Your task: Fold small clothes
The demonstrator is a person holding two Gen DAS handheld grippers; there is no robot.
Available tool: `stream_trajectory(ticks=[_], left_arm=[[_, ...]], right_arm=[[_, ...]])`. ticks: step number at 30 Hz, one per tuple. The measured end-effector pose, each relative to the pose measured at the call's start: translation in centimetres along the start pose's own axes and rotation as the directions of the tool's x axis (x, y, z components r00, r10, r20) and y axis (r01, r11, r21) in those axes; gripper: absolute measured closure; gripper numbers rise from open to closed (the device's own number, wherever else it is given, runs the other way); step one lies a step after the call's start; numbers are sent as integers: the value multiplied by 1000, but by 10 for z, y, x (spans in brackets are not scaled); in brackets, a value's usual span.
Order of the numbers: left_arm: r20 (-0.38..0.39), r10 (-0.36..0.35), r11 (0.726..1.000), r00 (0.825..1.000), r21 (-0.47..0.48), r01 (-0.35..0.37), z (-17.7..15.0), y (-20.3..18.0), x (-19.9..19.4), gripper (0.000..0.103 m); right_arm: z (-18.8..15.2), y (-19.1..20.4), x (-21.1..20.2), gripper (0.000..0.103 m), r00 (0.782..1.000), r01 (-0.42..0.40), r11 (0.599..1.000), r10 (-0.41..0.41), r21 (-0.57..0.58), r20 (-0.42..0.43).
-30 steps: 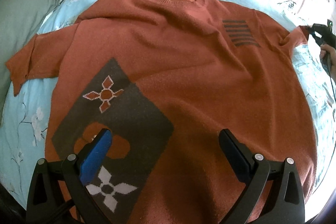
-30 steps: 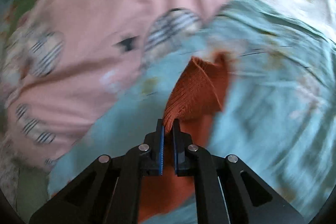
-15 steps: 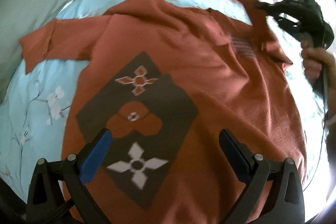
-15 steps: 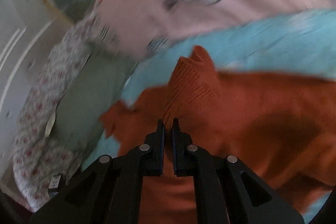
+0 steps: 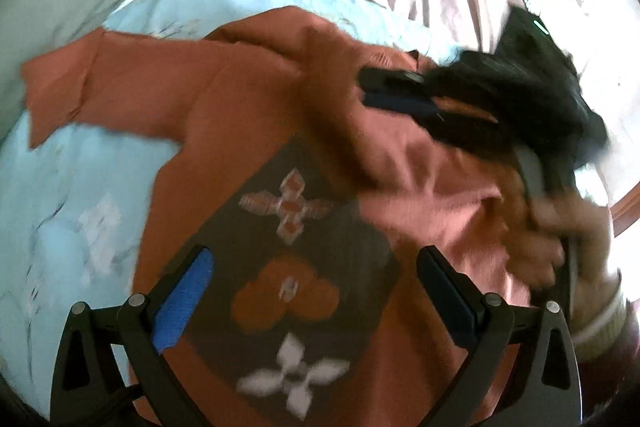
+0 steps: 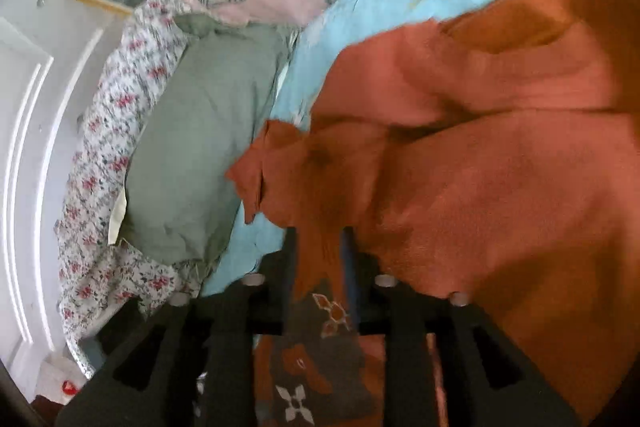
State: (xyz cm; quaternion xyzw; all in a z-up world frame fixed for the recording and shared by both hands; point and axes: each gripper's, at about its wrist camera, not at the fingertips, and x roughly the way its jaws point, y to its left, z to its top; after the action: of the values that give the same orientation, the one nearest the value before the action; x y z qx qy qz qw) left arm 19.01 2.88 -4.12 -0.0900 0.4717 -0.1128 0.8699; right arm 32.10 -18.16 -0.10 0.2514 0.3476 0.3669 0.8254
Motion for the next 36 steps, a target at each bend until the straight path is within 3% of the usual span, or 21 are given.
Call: stream_trajectory(ticks=[4,7,10,11,13,14,15,16,18,22,26,28,29,31,33,36], left_arm=[[-19,-76,997,997,-31,76,36,-1,39,1],[-43,-42,997,998,-69,39,59,6,73,1],[-46,-28,991,999,-129,22,71,20,96,3],[-16,-32,990,999,-135,29,73,23,96,10],[38,-30,995,999,-94,33,77,20,93,82],[31,-58,995,998,-79,61,79,19,91,96],[60,-92,992,994,-78,97,79,20,84,99],[111,-78,994,991,-66,86,79,22,72,99],[156,-6,999,988,-49,14,79,31,63,99],[109,-29,997,994,-65,36,78,48,75,98],[110,-6,999,994,-37,10,78,45,81,98],[112,-9,999,994,-40,14,77,48,80,98],[114,-12,999,993,-38,17,74,48,76,98],[127,-23,1000,992,-15,25,76,42,72,99],[150,-51,998,987,28,48,78,33,66,99],[149,-64,996,987,73,53,83,16,74,99]], right_arm=[[-13,-13,-59,56,994,52,999,-52,7,93],[-22,-25,-96,55,983,97,995,-101,34,151],[-29,-43,-141,55,947,205,977,-213,58,241],[-29,-49,-157,55,923,256,964,-266,71,278],[-28,-60,-179,55,886,329,939,-343,98,312],[-25,-68,-189,55,868,361,925,-379,116,320],[-21,-76,-198,55,850,391,911,-413,134,327],[-18,-82,-204,55,839,412,900,-436,143,327],[-8,-97,-207,55,824,451,879,-477,154,307],[15,-115,-186,55,838,472,871,-491,137,239],[28,-130,-143,46,851,501,860,-509,94,128],[29,-133,-139,85,848,506,858,-514,87,128],[28,-134,-146,93,851,492,864,-503,106,148],[24,-129,-175,93,849,439,887,-462,145,255],[19,-126,-199,93,819,439,880,-475,181,323],[17,-138,-199,93,797,485,850,-527,206,296]])
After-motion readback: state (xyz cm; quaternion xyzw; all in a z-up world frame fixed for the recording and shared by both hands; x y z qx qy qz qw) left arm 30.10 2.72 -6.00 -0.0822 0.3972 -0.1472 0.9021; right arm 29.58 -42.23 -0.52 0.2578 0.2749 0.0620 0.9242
